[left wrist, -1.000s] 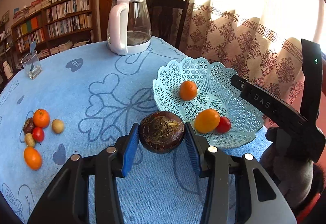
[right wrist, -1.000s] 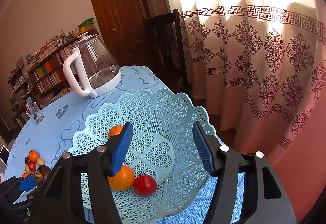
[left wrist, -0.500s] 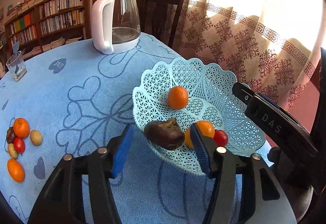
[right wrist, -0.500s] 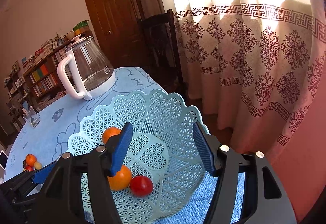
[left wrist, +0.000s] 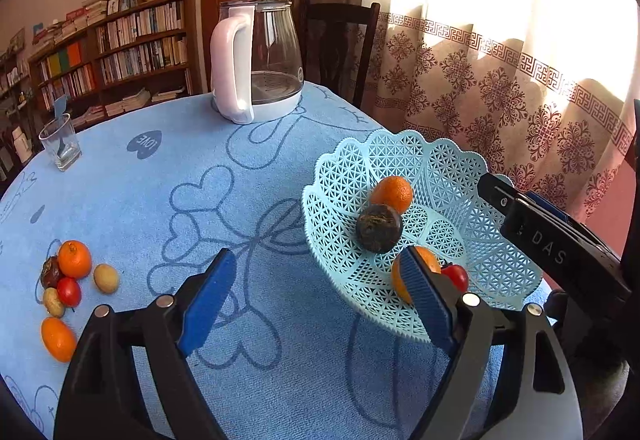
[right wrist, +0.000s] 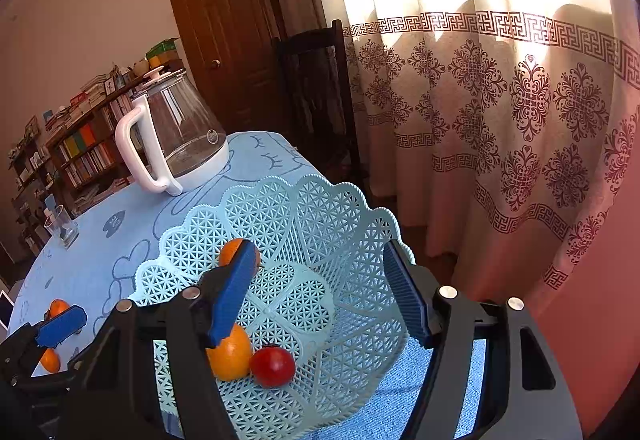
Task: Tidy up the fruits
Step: 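Carry the dark brown fruit into the basket and open the left tool, then withdraw both tools from the basket toward the remaining fruits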
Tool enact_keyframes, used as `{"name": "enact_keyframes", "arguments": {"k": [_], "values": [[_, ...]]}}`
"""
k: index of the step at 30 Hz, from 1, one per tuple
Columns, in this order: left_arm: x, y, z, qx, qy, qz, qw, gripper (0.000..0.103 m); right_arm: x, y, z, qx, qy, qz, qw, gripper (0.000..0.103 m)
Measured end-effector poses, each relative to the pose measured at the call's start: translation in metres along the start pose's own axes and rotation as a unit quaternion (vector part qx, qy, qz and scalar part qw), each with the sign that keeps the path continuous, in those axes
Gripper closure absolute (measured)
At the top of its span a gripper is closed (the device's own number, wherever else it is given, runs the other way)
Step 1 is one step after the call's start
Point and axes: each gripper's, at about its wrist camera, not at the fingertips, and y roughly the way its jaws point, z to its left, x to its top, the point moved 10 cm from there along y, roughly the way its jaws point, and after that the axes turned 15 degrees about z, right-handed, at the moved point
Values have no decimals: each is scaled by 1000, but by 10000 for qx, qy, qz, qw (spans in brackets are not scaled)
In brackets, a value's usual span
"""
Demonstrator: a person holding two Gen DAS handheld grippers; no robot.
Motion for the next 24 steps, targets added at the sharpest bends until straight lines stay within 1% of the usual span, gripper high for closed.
{"name": "enact_keyframes", "arguments": {"k": [2,4,11,12,14,24], "values": [[-1,-1,1,87,34,-33,10000,19,0,0,0,-1,-8,-1,10000,35],[-1,-3,2,145,50,-74,9999,14,0,0,0,1,-9,-1,10000,35],[-2,-9,8,314,46,-150,9994,14,0,0,3,3,-50,-13,10000,33],[-2,-9,9,338,46,-154,9993,14,0,-1,3,3,-54,-23,10000,30],[-2,-9,10,387,51,-157,9991,13,0,-2,4,2,-63,-57,10000,27],[-7,-10,19,545,3,-142,9984,12,-1,-3,8,46,-125,-45,9999,26]]}}
